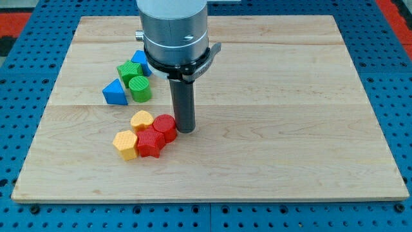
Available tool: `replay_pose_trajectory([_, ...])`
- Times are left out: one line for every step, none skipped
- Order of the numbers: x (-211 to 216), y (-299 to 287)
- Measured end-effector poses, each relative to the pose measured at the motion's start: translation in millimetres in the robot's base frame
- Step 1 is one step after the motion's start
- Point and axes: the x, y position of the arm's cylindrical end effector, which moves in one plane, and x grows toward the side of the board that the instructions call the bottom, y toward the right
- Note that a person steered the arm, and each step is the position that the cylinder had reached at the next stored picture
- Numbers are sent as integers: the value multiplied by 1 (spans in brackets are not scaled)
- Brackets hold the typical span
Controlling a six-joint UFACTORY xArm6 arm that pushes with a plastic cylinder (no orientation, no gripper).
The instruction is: Place the blue cube on top of the green star
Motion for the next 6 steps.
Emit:
replay_pose_trajectory([0, 0])
replay_pose_trajectory([-32, 33])
replay_pose_trajectory([-91, 24])
replay_pose_trajectory([-133, -11])
replay_pose_trajectory([-152, -40])
replay_pose_trajectory([-170, -63])
